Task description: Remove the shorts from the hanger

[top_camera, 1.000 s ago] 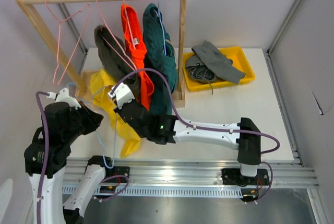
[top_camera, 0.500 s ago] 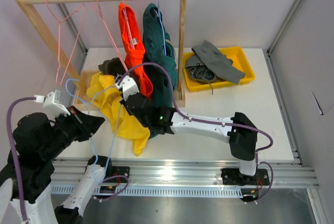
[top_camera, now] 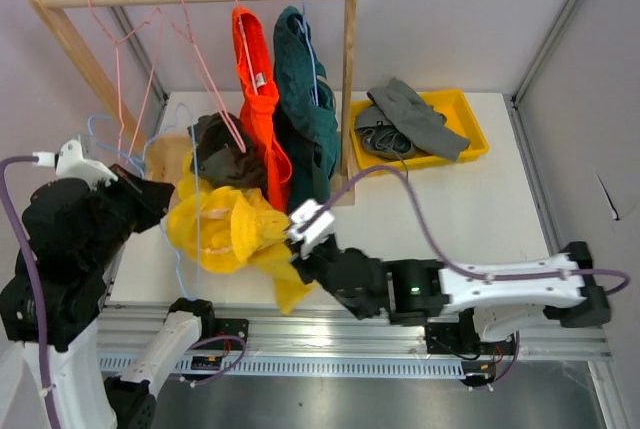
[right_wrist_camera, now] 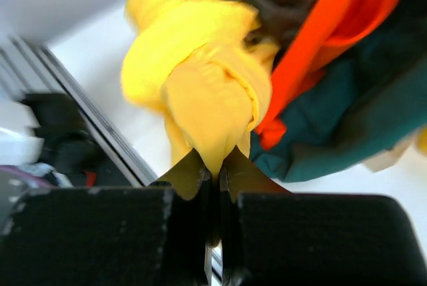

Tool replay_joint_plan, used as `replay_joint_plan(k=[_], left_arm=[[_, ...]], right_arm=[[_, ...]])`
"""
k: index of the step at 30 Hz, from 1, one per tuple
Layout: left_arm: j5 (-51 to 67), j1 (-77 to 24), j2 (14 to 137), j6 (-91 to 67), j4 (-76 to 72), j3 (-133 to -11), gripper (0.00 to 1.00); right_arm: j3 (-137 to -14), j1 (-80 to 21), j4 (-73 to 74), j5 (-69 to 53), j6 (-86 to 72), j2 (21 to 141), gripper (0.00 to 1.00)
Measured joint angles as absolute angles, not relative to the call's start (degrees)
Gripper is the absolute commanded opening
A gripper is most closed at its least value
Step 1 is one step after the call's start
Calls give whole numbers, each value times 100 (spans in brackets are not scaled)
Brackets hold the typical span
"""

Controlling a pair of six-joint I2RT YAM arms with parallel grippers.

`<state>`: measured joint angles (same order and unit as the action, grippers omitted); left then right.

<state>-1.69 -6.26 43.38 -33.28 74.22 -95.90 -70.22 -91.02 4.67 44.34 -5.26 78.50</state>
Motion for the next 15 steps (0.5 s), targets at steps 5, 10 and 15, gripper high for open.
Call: replay_joint_plan(k=[5,10,15], left_arm=[[-504,-626,4823,-3159,6814,-9640,0],[-569,-626,5371,-2880,6012,-9574,0],[-582,-626,6090,-2635,5454,-9738,0]], right_arm=[[-8243,-9402,1107,4904,75,6976,0],[-10049,-9168,1505,5146,1041,6908,0],[-11915,-7708,2080,4941,1431,7463,0]])
